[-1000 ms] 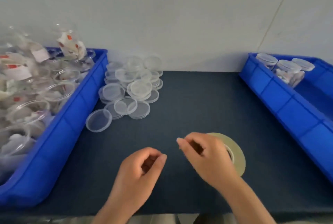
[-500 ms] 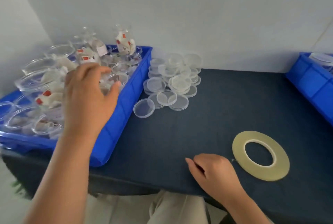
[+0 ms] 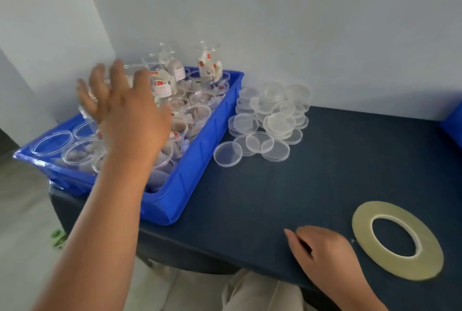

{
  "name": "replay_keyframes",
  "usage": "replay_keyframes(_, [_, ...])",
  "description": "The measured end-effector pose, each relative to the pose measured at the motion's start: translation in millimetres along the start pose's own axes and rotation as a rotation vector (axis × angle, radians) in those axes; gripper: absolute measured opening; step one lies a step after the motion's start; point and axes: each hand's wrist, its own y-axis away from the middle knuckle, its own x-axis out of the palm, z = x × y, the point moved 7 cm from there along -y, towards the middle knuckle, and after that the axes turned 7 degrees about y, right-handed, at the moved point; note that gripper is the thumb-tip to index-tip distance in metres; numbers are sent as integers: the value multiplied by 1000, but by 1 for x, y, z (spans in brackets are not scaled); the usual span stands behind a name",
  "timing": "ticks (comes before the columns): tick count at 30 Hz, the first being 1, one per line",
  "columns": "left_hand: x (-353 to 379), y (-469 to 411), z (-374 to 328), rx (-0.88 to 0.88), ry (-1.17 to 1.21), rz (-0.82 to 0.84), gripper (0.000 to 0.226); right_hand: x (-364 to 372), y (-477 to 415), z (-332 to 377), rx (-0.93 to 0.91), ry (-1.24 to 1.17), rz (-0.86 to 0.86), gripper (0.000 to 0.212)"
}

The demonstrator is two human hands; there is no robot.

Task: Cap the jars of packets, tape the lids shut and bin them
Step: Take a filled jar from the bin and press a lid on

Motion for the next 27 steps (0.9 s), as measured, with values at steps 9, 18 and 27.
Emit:
replay_keyframes(9, [18, -9, 27, -117, 104, 122, 59, -4, -2, 3, 26, -38, 2, 52])
replay_keyframes(18, [-29, -5, -21, 290, 484, -19, 37, -9, -3, 6, 61, -105, 14, 46])
replay_keyframes(27, [10, 140, -159, 737, 939, 533, 26, -10, -20, 30, 292, -709, 86, 112])
